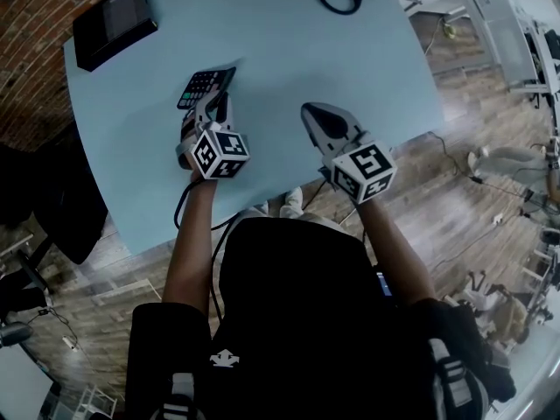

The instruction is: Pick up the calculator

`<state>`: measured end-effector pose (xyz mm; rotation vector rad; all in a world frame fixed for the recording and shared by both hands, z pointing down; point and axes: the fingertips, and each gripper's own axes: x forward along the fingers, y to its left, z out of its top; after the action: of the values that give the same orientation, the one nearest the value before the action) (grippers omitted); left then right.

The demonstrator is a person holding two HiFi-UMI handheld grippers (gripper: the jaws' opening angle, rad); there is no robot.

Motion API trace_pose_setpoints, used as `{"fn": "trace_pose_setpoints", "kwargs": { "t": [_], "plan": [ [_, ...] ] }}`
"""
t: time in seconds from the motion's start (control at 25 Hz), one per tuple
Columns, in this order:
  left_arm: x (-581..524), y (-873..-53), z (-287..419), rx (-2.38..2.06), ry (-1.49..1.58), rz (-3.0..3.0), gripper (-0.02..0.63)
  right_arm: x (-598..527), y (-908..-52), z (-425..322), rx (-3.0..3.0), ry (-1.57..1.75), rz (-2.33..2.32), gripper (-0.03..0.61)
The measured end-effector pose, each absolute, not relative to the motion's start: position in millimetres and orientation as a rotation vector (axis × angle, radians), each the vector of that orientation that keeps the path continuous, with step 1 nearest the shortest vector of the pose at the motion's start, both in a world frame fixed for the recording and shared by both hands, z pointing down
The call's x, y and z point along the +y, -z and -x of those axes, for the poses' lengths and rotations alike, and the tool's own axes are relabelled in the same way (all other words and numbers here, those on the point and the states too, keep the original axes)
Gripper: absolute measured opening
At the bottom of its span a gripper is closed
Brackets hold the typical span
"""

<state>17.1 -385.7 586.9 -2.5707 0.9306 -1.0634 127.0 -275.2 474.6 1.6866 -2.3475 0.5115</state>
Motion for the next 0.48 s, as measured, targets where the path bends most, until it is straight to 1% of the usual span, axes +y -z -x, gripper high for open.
{"fn": "trace_pose_setpoints", "kwargs": {
  "t": [0.48],
  "plan": [
    [-383.2, -545.9, -18.2, 0.993, 0.875, 2.709, 0.051, -277.5, -464.0, -126.7, -2.367, -0.463, -1.657, 0.005]
  ]
}}
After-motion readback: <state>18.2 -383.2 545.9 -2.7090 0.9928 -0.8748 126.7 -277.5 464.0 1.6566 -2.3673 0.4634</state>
